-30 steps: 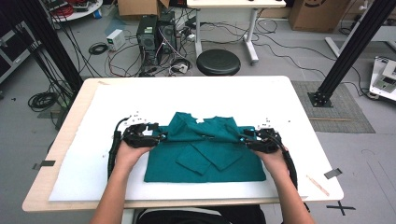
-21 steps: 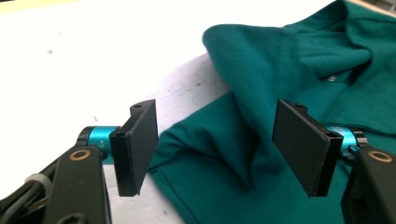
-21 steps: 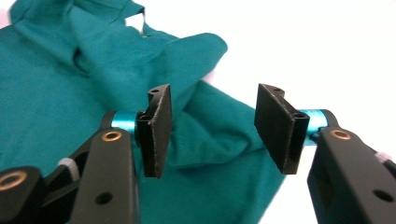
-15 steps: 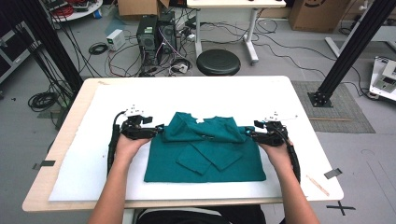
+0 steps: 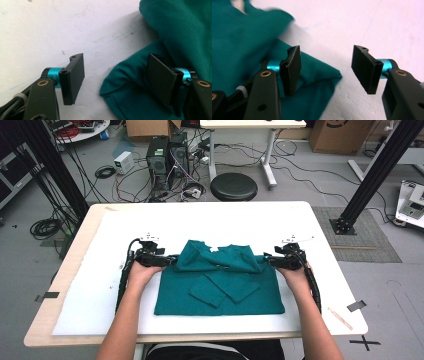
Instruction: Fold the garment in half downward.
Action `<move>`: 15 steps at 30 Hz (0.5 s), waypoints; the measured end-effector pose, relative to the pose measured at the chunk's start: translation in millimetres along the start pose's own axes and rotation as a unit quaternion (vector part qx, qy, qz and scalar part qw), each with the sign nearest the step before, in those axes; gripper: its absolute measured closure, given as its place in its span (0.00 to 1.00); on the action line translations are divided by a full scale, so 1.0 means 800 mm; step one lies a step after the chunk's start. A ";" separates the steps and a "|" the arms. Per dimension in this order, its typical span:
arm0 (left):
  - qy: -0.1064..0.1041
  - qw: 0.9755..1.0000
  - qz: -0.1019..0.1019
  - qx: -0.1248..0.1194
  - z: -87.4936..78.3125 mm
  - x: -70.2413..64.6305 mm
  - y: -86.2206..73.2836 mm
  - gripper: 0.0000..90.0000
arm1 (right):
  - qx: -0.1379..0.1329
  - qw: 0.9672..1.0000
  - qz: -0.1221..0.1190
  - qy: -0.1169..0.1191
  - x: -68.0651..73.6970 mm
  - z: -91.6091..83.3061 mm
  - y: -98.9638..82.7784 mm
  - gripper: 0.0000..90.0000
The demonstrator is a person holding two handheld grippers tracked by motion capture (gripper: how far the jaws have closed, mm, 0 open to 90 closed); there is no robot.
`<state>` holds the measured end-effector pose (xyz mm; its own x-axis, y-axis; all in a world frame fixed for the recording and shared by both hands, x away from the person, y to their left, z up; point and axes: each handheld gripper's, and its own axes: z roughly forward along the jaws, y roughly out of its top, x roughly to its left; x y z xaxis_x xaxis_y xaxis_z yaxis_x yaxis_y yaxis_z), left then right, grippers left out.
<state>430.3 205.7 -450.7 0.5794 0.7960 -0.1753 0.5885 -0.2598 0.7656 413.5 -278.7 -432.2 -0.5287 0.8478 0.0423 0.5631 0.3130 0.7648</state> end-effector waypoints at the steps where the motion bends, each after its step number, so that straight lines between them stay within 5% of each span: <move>1: 0.001 1.000 0.002 0.001 0.000 0.000 0.000 0.35 | 0.009 1.000 0.008 -0.001 -0.001 0.003 -0.001 0.47; 4: 0.004 1.000 0.006 0.003 -0.001 -0.001 0.000 0.37 | 0.043 0.999 0.004 0.001 -0.003 0.017 -0.006 0.48; 8: 0.004 1.000 0.019 0.014 -0.005 -0.003 0.000 0.48 | 0.047 0.999 -0.003 0.018 -0.001 0.016 -0.006 0.63; 15: -0.002 0.999 0.033 0.013 -0.005 -0.007 -0.003 0.61 | 0.051 0.998 0.005 0.036 -0.002 0.015 -0.007 0.71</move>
<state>423.2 203.8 -448.7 0.6200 0.7742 -0.1275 0.5632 -0.3261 0.7592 419.1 -276.9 -444.6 -0.5649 0.8193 0.0981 0.6288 0.3504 0.6942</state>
